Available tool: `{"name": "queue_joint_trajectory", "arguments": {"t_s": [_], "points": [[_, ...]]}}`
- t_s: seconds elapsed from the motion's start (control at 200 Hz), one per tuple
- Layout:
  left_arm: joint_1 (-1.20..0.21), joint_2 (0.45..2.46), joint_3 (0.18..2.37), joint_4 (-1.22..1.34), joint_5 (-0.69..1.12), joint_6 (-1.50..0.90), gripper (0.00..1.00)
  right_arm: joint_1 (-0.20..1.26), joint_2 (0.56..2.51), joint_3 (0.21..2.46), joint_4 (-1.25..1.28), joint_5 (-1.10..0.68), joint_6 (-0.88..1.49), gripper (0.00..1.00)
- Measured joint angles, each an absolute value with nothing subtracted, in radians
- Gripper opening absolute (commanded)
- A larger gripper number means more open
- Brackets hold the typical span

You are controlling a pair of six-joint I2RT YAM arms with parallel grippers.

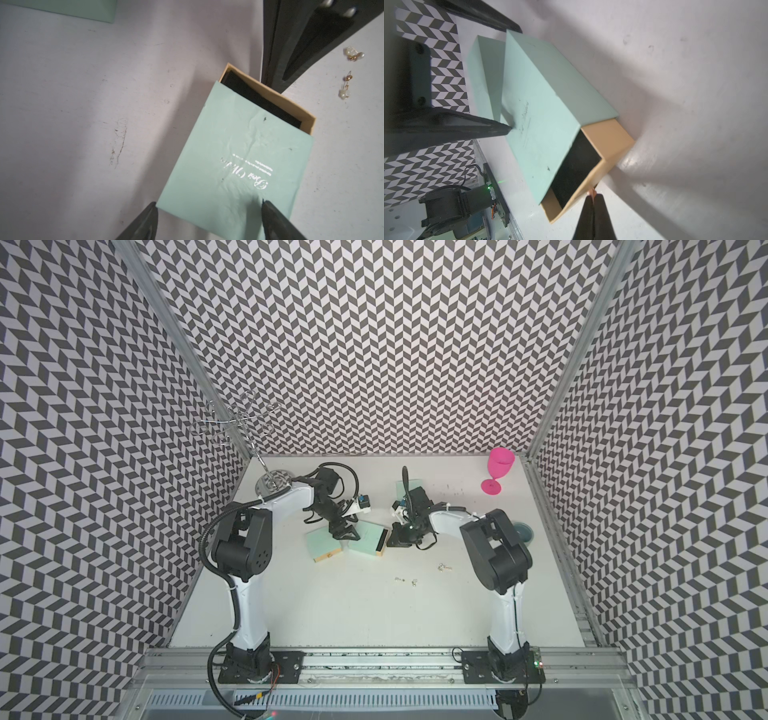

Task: Place the earrings into the drawer-style jewelry box
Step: Open the drawer in the jewelry box.

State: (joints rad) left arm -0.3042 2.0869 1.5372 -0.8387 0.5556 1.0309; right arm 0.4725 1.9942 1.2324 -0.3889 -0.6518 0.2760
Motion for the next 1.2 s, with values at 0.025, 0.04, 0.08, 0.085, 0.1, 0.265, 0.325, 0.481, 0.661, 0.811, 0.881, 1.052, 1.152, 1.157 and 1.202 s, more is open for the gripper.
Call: {"name": "queue_joint_trajectory", "arguments": {"t_s": [0.025,0.04,0.08,0.085,0.1,0.265,0.325,0.481,0.661,0.811,0.881,1.052,1.152,1.157,1.202], "points": [[-0.304,2.087,1.537,-0.838,0.556,1.031,0.78,0.471,1.993,1.229,-0.389,-0.651,0.276,0.00],[-0.304,2.087,1.536,-0.838,0.556,1.031,0.78,0.470,1.991,1.225,-0.388,-0.651,0.275,0.00],[-0.303,2.087,1.536,-0.838,0.557,1.031,0.78,0.467,1.988,1.219,-0.388,-0.651,0.274,0.00],[-0.303,2.087,1.536,-0.838,0.557,1.031,0.78,0.466,1.987,1.217,-0.388,-0.651,0.274,0.00],[-0.303,2.087,1.536,-0.838,0.558,1.031,0.78,0.465,1.985,1.215,-0.388,-0.651,0.273,0.00],[-0.301,2.087,1.533,-0.834,0.563,1.031,0.78,0.453,1.965,1.190,-0.389,-0.646,0.270,0.00],[-0.301,2.087,1.533,-0.834,0.564,1.030,0.78,0.452,1.958,1.183,-0.389,-0.643,0.270,0.00],[-0.300,2.087,1.533,-0.834,0.564,1.030,0.78,0.443,1.942,1.159,-0.389,-0.640,0.269,0.00],[-0.300,2.087,1.533,-0.834,0.564,1.030,0.78,0.434,1.923,1.136,-0.387,-0.635,0.268,0.00],[-0.300,2.087,1.533,-0.834,0.565,1.030,0.78,0.430,1.919,1.125,-0.384,-0.635,0.266,0.00],[-0.300,2.087,1.533,-0.834,0.565,1.030,0.78,0.429,1.918,1.122,-0.383,-0.635,0.263,0.00],[-0.300,2.087,1.533,-0.834,0.565,1.030,0.78,0.424,1.914,1.120,-0.384,-0.632,0.256,0.00],[-0.300,2.087,1.533,-0.833,0.565,1.030,0.78,0.418,1.904,1.112,-0.389,-0.628,0.252,0.00],[-0.300,2.087,1.533,-0.833,0.565,1.030,0.79,0.418,1.904,1.112,-0.389,-0.628,0.252,0.00],[-0.300,2.087,1.533,-0.833,0.565,1.030,0.78,0.416,1.902,1.111,-0.390,-0.626,0.250,0.00]]}}
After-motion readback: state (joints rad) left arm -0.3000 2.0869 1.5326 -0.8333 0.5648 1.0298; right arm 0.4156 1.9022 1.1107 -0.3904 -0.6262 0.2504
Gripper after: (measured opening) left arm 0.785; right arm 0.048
